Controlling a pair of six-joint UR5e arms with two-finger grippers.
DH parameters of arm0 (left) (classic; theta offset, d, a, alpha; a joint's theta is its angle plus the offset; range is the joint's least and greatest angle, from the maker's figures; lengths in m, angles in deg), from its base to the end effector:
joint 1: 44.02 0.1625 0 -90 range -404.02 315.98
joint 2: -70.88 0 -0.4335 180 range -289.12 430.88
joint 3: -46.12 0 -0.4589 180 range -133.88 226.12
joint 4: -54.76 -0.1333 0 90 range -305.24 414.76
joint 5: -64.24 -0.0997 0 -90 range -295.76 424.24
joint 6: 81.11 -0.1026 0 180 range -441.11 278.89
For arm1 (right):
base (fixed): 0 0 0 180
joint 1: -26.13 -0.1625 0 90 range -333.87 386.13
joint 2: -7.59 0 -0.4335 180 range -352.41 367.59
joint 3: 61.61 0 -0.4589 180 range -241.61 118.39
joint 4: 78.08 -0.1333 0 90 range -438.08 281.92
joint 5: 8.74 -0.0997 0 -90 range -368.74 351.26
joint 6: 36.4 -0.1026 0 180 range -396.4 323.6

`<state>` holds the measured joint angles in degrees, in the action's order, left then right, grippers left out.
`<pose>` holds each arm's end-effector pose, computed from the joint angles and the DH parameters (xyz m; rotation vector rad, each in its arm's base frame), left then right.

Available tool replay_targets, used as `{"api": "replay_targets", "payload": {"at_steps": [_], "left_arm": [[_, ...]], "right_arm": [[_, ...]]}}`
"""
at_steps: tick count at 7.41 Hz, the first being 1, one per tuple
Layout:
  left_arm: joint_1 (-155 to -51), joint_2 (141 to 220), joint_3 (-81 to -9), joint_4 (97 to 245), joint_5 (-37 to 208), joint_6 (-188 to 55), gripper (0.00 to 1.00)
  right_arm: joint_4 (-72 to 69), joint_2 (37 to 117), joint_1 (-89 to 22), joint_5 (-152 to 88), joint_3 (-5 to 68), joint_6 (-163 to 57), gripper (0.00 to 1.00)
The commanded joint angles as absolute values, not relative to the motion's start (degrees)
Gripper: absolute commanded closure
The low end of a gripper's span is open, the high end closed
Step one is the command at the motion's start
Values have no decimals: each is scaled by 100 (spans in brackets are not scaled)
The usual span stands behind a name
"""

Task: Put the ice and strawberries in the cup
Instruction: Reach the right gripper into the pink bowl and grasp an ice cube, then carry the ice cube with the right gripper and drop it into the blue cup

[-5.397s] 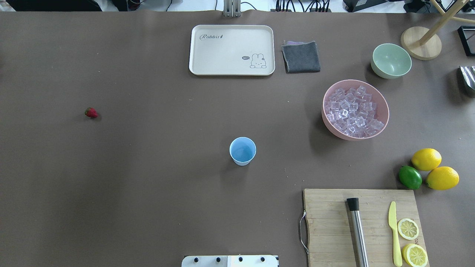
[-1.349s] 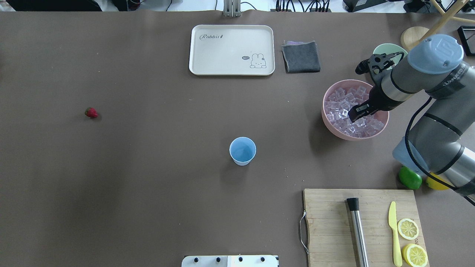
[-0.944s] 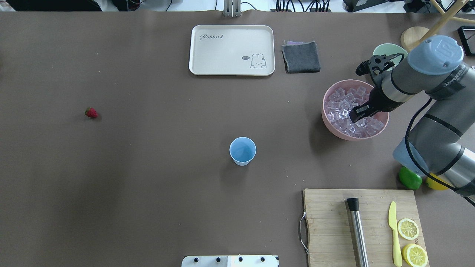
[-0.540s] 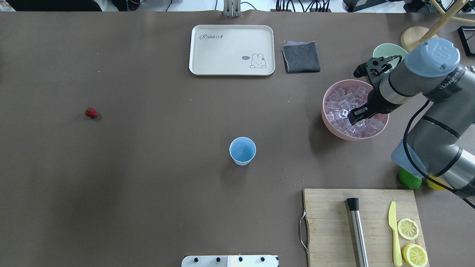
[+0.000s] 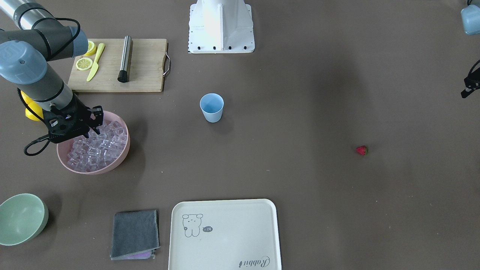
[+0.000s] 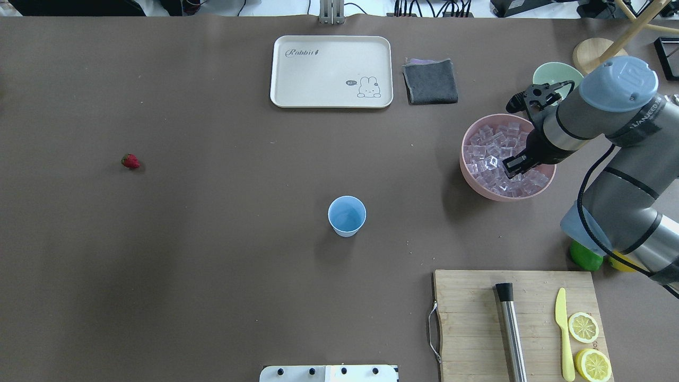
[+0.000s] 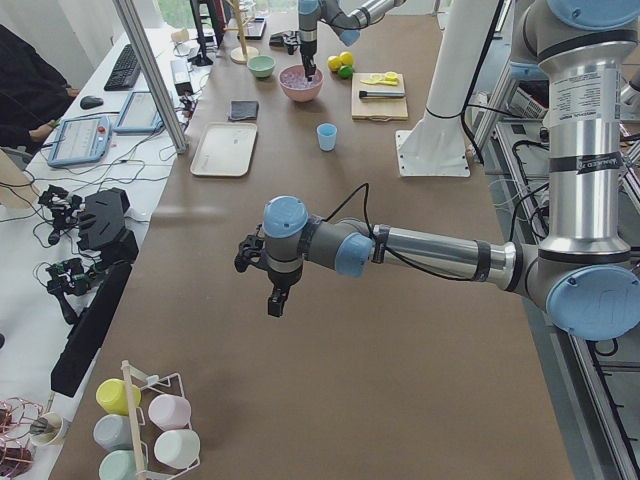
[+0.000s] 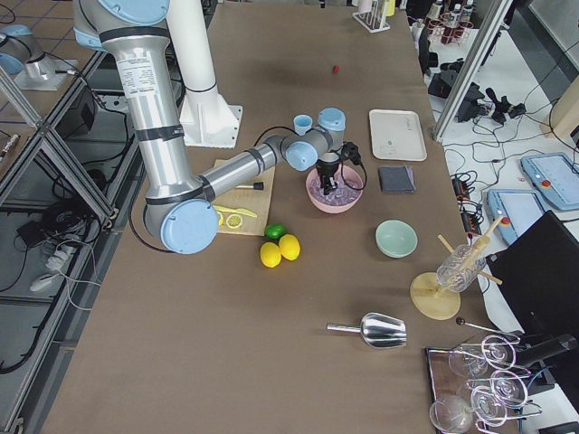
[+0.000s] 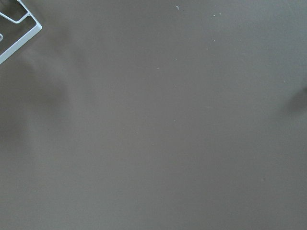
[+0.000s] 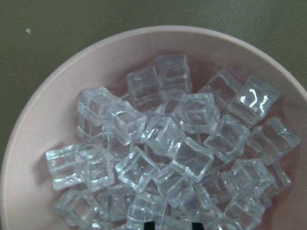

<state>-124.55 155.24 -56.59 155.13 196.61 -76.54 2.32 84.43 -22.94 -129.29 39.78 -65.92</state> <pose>0.0240 -0.5340 0.5799 0.1987 0.7645 0.1936 -0.3634 -0.5429 0.4111 0.1776 -0.7612 -0.3478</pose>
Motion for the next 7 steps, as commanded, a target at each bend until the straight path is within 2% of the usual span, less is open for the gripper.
{"api": "replay_targets", "payload": {"at_steps": [1, 3, 5, 7], "left_arm": [[-12462, 15517, -5663, 15513, 19660, -7654, 3], [-12462, 15517, -5689, 15504, 19660, -7654, 3], [-12453, 15535, -5672, 15504, 19660, -7654, 3], [-12462, 15535, -5654, 15513, 19669, -7654, 3]], "right_arm": [[252, 8441, -2457, -13159, 4017, -6584, 100], [724, 8344, -2809, -13564, 4419, -6593, 100], [1444, 7899, -2766, -13574, 4877, -6863, 100], [1482, 7232, -1953, -13260, 4914, -8440, 100]]}}
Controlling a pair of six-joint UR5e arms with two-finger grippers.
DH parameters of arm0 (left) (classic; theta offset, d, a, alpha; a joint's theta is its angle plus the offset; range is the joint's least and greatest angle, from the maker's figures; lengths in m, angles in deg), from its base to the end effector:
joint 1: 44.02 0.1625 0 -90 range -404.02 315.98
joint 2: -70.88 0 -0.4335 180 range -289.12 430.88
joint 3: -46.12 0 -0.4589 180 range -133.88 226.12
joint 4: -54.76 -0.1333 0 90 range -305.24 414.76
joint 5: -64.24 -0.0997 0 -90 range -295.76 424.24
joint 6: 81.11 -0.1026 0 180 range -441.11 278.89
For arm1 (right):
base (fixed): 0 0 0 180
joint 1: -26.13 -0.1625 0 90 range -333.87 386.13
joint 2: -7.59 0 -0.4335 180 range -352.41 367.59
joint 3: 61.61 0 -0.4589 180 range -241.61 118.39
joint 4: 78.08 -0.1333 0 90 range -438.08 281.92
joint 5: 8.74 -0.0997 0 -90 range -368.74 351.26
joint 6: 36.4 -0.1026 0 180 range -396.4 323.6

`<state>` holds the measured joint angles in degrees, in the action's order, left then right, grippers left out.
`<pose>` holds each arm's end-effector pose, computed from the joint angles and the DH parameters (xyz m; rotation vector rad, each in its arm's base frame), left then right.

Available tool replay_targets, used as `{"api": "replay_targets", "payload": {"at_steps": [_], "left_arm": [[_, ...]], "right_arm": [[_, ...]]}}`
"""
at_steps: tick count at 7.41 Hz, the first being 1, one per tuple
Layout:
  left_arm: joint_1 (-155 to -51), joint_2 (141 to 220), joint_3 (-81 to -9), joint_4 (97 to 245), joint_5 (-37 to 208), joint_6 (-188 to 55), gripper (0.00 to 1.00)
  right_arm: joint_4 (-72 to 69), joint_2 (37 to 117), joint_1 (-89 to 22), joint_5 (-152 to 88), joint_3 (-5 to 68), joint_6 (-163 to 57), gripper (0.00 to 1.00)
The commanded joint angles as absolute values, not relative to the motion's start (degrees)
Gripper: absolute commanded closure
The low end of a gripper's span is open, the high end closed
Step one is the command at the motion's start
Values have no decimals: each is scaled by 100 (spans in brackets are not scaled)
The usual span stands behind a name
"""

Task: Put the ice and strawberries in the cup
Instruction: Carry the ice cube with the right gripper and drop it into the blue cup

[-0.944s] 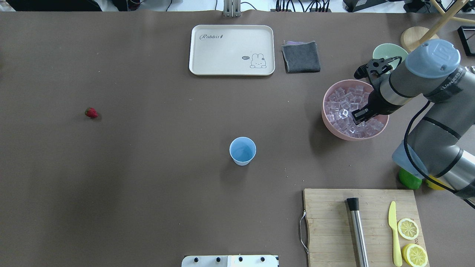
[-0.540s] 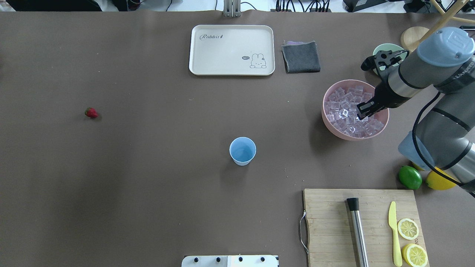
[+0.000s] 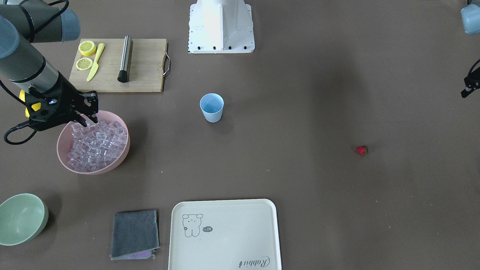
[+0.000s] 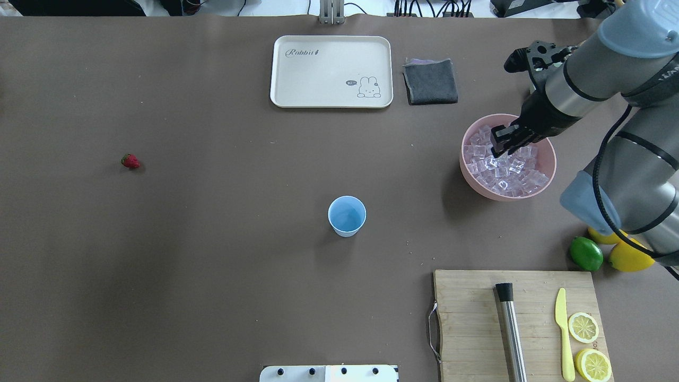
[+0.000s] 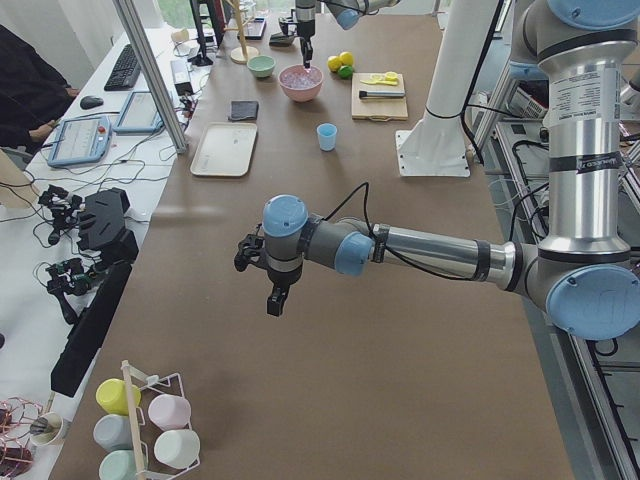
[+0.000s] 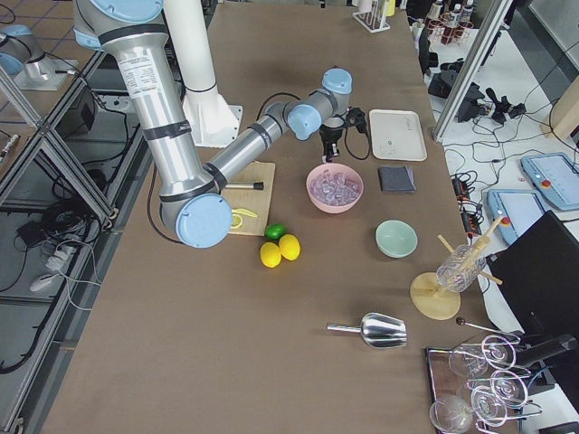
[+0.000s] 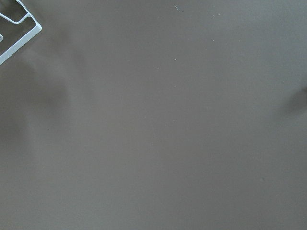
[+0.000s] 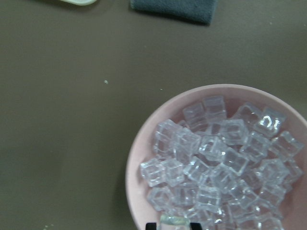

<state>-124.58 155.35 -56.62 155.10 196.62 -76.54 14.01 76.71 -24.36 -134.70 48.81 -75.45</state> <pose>0.0239 -0.5347 0.5786 0.2007 0.7648 0.1938 -0.3438 -0.5318 0.2660 0.1304 -0.8853 -0.2221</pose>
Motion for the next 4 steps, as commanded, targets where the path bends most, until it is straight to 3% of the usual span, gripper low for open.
{"api": "replay_targets", "payload": {"at_steps": [1, 4], "left_arm": [[-12453, 15543, -5636, 15513, 19661, -7654, 3], [-12453, 15552, -5636, 15513, 19660, -7654, 3]], "right_arm": [[1482, 6854, -1487, -12866, 4818, -9170, 100], [1448, 5963, -798, -12248, 4132, -9801, 100]]}}
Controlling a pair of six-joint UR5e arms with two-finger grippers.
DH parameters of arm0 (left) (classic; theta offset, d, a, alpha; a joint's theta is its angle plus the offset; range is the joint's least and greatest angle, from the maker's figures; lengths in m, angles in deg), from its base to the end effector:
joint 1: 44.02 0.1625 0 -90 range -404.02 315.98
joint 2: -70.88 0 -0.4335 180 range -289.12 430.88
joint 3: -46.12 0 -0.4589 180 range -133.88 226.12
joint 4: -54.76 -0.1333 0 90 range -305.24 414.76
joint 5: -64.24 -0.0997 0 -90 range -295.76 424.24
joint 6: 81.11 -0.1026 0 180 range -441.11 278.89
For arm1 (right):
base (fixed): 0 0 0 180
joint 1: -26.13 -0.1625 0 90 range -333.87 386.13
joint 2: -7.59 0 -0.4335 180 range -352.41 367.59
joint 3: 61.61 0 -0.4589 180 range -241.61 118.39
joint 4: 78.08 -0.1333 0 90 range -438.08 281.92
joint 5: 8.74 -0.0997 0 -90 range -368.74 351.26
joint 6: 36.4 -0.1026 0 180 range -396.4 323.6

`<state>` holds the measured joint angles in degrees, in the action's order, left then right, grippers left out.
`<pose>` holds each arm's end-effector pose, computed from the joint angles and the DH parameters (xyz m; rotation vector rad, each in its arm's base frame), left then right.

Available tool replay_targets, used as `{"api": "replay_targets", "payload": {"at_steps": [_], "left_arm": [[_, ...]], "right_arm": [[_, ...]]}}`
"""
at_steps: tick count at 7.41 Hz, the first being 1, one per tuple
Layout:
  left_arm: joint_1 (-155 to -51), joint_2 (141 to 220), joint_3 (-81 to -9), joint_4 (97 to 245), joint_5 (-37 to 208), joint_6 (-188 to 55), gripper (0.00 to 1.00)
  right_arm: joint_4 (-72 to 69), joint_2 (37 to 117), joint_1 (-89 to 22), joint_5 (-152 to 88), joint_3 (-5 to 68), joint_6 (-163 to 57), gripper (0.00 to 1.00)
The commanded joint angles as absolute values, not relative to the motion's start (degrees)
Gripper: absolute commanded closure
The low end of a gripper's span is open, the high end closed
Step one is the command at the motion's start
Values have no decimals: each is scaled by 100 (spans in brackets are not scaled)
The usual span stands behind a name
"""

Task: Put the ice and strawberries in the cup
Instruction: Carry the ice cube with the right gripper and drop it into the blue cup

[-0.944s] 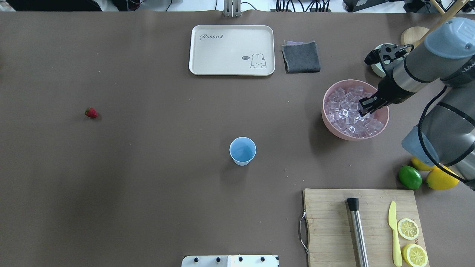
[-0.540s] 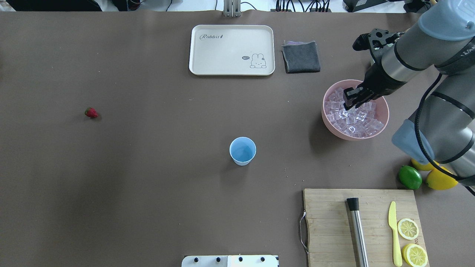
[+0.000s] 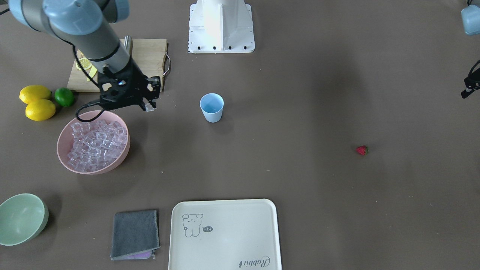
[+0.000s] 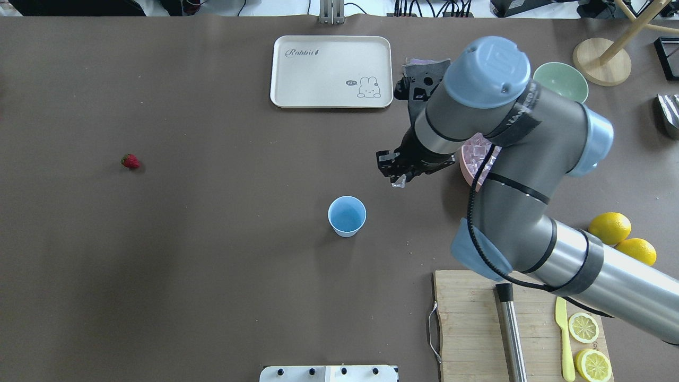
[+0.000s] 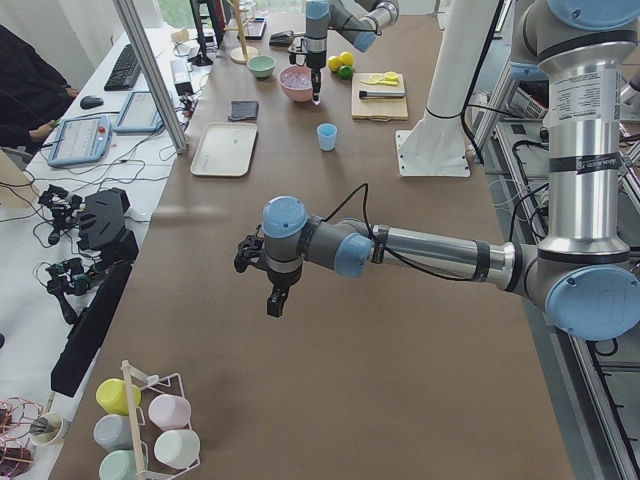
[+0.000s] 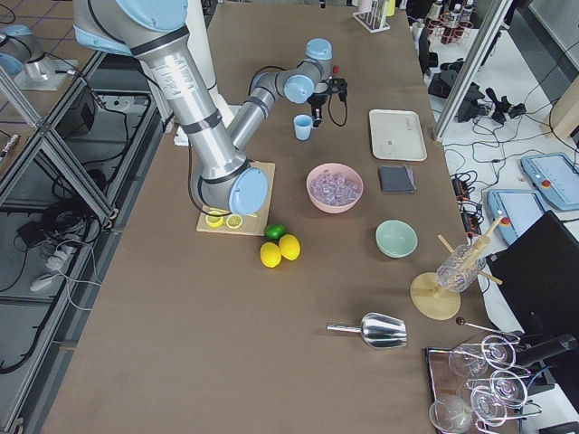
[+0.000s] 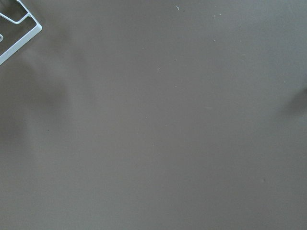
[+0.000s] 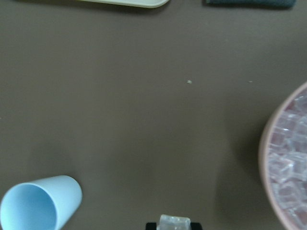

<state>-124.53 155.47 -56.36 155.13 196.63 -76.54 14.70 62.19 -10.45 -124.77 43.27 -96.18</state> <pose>0.0245 -0.5357 0.5800 0.1985 0.7649 0.1939 -0.4932 -0.4760 0.1517 0.0910 -0.9142 -0.0852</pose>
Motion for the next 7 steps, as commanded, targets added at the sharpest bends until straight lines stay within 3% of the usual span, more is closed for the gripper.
{"api": "replay_targets", "payload": {"at_steps": [1, 7], "left_arm": [[-12453, 15552, -5645, 15513, 19660, -7654, 3], [-12462, 15535, -5671, 15513, 19669, -7654, 3]], "right_arm": [[1447, 5953, -684, -12230, 4131, -9827, 100], [1369, 5839, -217, -11764, 3931, -10267, 100]]}}
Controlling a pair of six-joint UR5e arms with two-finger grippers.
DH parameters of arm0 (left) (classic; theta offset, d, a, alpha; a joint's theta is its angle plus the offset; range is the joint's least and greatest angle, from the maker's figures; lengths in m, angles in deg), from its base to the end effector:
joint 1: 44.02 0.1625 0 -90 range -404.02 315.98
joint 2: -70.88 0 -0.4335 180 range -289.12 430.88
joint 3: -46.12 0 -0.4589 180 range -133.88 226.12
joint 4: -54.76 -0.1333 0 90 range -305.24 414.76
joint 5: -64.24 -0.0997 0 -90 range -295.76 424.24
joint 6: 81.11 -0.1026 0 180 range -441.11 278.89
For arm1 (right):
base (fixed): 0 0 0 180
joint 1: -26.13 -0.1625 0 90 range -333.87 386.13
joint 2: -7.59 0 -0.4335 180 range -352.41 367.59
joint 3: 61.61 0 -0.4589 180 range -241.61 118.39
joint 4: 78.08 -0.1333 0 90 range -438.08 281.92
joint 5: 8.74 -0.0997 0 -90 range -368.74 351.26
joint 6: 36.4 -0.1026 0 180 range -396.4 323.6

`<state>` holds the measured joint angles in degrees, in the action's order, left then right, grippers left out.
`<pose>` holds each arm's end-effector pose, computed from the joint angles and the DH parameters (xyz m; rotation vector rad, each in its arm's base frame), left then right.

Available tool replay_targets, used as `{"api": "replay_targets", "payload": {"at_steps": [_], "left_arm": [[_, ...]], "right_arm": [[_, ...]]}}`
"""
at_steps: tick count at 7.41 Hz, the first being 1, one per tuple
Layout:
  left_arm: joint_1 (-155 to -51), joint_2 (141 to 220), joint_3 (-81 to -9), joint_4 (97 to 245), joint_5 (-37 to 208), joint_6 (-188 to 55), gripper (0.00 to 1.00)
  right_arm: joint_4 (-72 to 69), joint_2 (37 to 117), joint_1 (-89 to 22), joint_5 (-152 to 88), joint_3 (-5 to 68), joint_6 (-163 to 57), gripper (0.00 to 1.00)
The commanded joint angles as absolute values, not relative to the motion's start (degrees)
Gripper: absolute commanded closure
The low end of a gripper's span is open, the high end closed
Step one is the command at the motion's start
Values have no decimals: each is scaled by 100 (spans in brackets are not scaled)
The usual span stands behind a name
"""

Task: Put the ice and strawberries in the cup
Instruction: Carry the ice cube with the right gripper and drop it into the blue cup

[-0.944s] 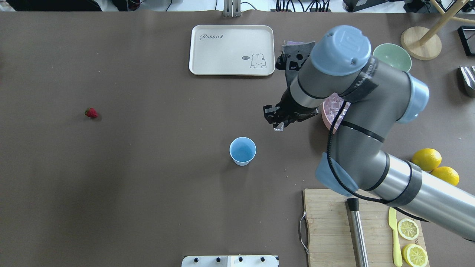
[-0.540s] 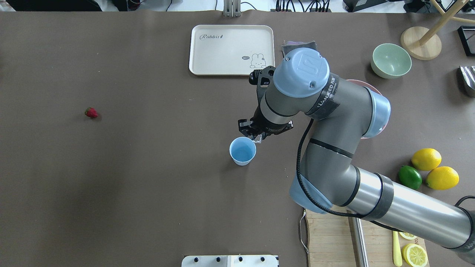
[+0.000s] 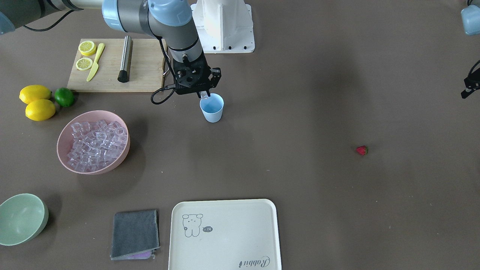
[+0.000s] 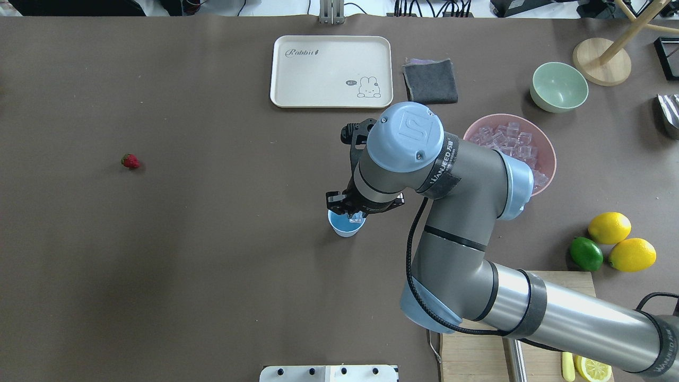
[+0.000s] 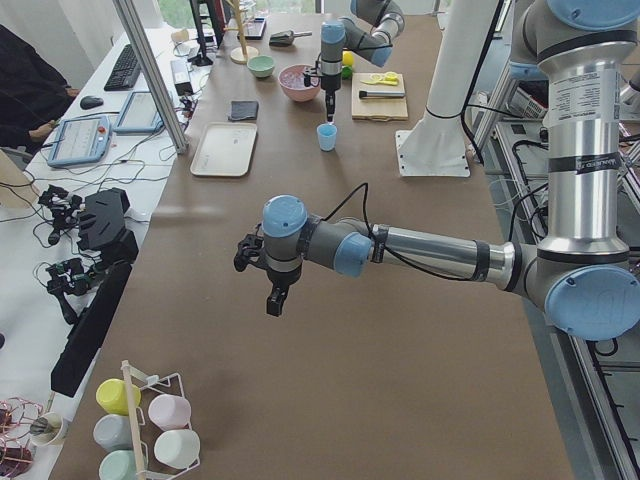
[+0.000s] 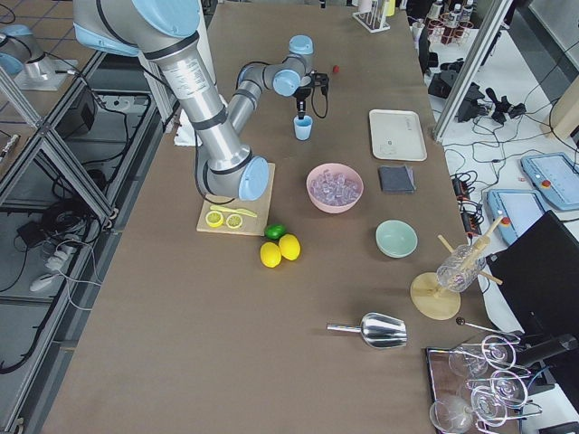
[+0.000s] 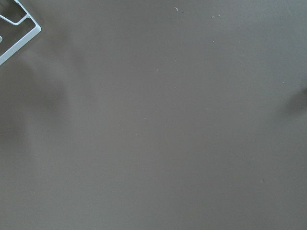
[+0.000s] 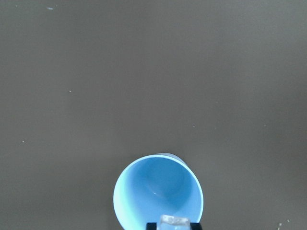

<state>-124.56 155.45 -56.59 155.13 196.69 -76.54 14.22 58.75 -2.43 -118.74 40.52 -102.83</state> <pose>0.0243 -0.5354 0.5778 0.2021 0.7661 0.1949 -0.5671 -0.4205 0.1325 0.0749 -0.8984 -0.0671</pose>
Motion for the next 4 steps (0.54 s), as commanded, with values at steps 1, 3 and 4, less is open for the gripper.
{"api": "replay_targets", "payload": {"at_steps": [1, 3, 4], "left_arm": [[-12462, 15535, -5671, 15513, 19669, -7654, 3], [-12462, 15517, -5689, 15513, 19669, -7654, 3], [-12462, 15517, -5680, 15513, 19669, -7654, 3]], "right_arm": [[1003, 5796, -217, -11746, 3712, -10319, 50], [832, 5734, -217, -11764, 3534, -10311, 1], [832, 5742, -226, -11781, 3569, -10215, 1]]}}
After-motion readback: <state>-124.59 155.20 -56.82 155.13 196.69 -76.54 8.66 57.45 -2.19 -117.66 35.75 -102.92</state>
